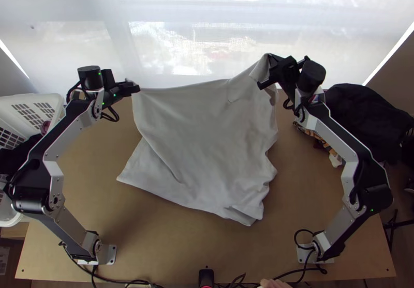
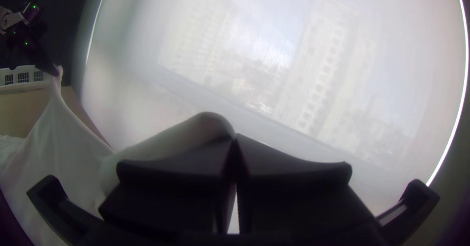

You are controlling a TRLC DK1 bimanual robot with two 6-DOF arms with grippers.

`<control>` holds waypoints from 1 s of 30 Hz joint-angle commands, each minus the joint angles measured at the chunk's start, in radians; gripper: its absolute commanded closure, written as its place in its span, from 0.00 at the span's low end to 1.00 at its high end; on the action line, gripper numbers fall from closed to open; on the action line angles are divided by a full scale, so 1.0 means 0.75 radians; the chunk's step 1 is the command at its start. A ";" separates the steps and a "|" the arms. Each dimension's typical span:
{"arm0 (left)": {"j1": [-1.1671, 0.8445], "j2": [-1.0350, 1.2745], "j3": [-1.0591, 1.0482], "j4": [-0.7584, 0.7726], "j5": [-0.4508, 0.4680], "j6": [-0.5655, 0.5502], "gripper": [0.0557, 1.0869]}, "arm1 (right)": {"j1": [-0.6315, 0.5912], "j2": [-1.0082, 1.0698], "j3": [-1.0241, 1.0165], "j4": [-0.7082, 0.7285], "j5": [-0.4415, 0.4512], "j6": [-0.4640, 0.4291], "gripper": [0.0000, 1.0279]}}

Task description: Fold the t-shirt

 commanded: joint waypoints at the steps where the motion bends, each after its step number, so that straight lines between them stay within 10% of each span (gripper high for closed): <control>1: 0.015 0.277 0.216 0.039 -0.032 0.013 0.97 | -0.013 0.259 0.259 -0.011 0.027 0.003 0.97; 30: 0.013 0.848 0.966 -0.147 -0.042 0.066 0.97 | 0.014 0.670 0.821 -0.201 0.127 0.013 0.97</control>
